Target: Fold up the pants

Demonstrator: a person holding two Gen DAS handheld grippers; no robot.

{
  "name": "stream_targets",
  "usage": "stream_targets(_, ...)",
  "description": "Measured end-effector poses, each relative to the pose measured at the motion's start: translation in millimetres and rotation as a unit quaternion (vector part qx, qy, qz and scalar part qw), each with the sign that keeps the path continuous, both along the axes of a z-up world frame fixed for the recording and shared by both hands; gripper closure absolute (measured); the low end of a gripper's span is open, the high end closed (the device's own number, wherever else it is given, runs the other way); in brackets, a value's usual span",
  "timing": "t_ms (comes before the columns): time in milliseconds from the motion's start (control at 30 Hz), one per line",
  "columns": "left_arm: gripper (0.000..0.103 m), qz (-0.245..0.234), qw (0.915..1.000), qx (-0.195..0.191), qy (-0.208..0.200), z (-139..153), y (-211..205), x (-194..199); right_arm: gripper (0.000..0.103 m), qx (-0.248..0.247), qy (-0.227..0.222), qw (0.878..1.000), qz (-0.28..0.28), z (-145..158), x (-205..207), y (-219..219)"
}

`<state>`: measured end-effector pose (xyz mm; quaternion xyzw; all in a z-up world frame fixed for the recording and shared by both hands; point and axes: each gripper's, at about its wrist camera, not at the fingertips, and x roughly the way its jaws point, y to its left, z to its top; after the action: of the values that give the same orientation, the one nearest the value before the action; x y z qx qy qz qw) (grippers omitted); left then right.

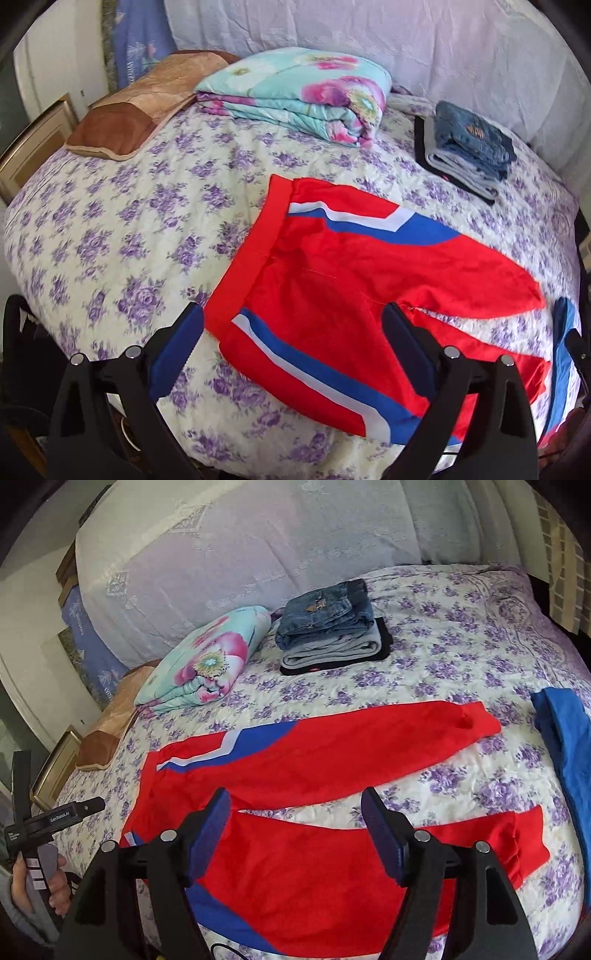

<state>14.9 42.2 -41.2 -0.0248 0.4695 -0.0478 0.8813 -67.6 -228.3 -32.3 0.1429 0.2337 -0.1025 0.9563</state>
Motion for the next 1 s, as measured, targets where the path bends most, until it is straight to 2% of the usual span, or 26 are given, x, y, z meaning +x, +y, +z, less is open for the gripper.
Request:
stream_targets(133,0.008,0.024,0.9992,0.023,-0.021,15,-10,-17,0.022,-0.018,0.006,0.999,0.041,3,9,-6)
stream_targets(267,0.005,0.059,0.9978,0.015,-0.025,22,-13,-33,0.022,-0.012,0.022,0.996,0.08,4,24,-21)
stream_targets(400,0.005,0.059,0.9982,0.007,-0.005,12,-8,-36,0.022,-0.008,0.032,0.994,0.102,4,49,-31)
stream_targets(500,0.005,0.063,0.9978,0.019,0.004,2,5,-32,0.022,-0.032,0.033,0.993,0.112,11,79,-28)
stream_targets(767,0.005,0.043,0.999,0.007,0.008,-7,56,11,0.022,-0.073,0.062,0.982,0.162,20,146,13)
stream_targets(900,0.005,0.021,0.9997,-0.002,0.012,-17,66,61,0.022,-0.089,0.072,0.977,0.181,16,157,16)
stream_targets(1000,0.005,0.003,0.9994,-0.028,0.02,-31,67,107,0.022,-0.095,0.083,0.973,0.193,11,166,7)
